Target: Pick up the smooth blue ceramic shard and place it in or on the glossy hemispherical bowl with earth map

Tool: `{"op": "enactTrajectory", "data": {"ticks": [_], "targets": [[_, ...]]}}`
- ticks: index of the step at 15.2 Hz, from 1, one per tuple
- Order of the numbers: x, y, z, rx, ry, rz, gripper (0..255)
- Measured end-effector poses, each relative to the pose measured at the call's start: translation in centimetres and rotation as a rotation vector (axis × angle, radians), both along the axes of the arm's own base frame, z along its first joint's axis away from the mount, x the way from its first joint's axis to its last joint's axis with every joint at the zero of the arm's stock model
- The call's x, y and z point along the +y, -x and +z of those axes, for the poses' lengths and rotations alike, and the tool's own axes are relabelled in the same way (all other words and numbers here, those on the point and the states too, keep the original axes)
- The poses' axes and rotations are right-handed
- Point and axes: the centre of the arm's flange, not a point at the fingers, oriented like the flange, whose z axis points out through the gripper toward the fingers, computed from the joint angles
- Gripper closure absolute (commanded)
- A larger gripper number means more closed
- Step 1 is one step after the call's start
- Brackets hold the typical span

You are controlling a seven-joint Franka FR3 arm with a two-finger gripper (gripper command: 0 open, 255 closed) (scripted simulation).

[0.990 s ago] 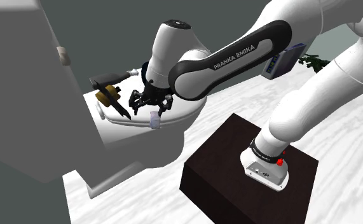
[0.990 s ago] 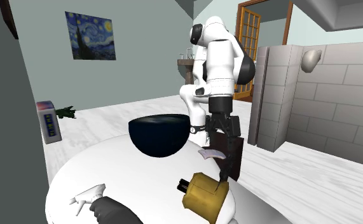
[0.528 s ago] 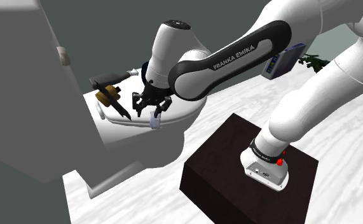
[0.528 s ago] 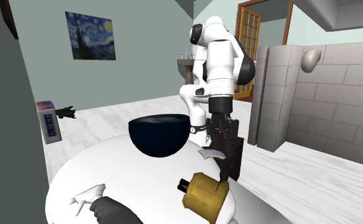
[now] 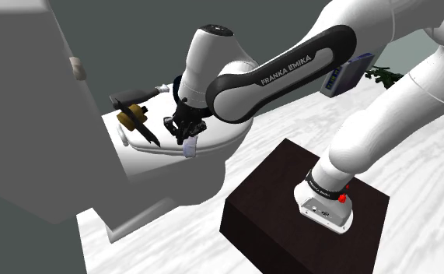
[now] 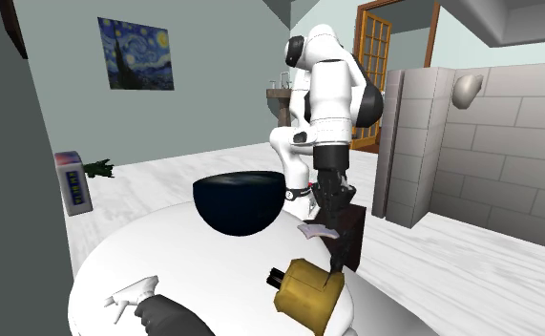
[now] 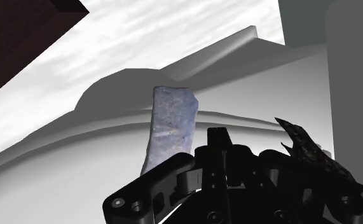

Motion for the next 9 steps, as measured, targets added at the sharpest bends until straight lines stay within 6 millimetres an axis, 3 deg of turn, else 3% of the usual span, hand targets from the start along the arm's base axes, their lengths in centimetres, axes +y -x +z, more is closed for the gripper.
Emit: {"op": "enactTrajectory", "data": {"ticks": [1, 3, 5, 9], "targets": [[0.0, 0.0, 0.0, 0.000, 0.000, 0.000, 0], [0.3, -0.4, 0.3, 0.020, 0.027, -0.024, 0], [0.7, -1.2, 0.9, 0.125, 0.139, -0.166, 0], [0.6, -1.9, -0.5, 0.171, 0.206, -0.249, 0]]}}
